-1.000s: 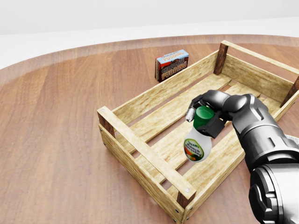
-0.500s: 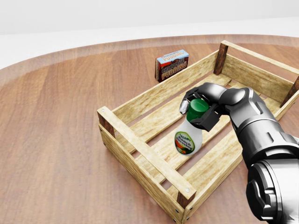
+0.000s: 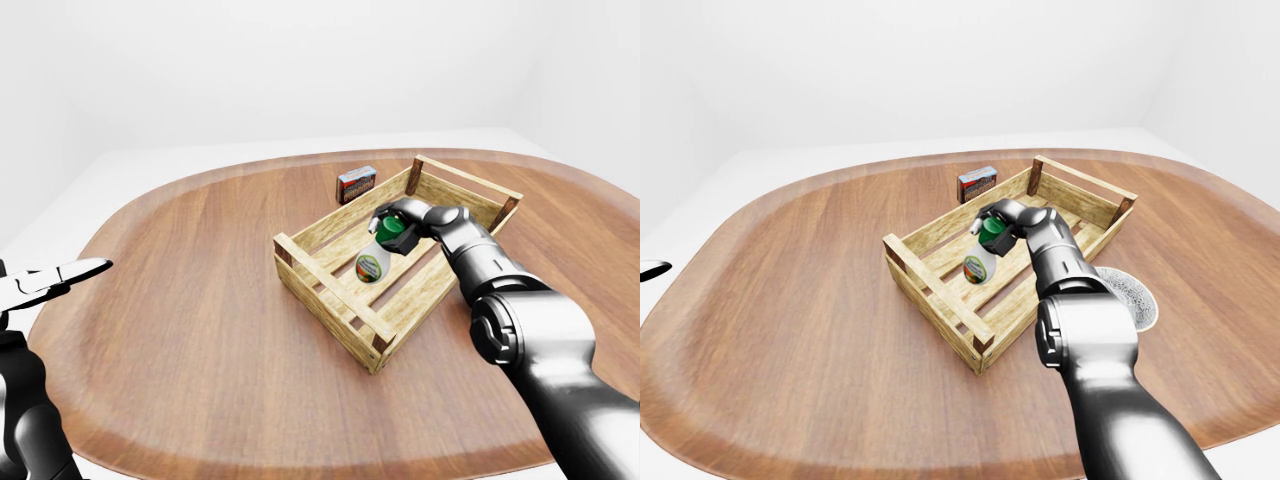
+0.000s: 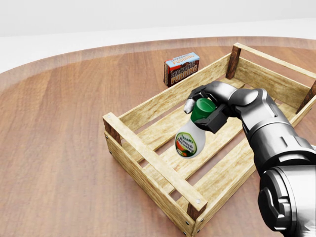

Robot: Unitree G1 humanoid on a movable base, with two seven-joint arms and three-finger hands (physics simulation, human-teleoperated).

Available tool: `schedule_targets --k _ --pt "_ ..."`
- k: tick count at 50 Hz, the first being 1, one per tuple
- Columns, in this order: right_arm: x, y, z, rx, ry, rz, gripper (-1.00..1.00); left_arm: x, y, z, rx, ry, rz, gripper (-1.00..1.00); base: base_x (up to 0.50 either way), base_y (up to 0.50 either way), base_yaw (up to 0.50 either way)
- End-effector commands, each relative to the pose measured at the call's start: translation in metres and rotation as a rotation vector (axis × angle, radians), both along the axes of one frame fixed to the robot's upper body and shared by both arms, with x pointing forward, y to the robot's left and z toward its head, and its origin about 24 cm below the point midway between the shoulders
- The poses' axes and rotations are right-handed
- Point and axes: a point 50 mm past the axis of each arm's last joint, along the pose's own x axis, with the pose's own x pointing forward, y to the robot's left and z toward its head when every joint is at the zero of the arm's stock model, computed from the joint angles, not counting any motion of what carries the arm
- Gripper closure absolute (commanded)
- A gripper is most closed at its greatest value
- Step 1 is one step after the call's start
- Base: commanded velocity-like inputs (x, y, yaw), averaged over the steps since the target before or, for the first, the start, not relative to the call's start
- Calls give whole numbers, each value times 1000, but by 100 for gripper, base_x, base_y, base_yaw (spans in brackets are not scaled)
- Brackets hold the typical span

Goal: Pick up the salad dressing and put it in the tray.

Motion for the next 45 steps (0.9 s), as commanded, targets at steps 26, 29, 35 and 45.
schedule_targets --k 26,29,35,45 --pt "3 -10 5 23 -95 -112 100 3 -1 -4 -3 18 -6 -100 0 0 0" --pt "3 -11 4 12 -94 -116 100 3 -1 -5 -4 21 -6 -100 0 0 0" --pt "2 -12 2 -2 -85 -109 100 3 -2 -4 -1 21 -7 -100 0 0 0" --pt "0 -13 -2 -44 -51 -77 100 3 -2 -4 0 20 -8 -100 0 0 0"
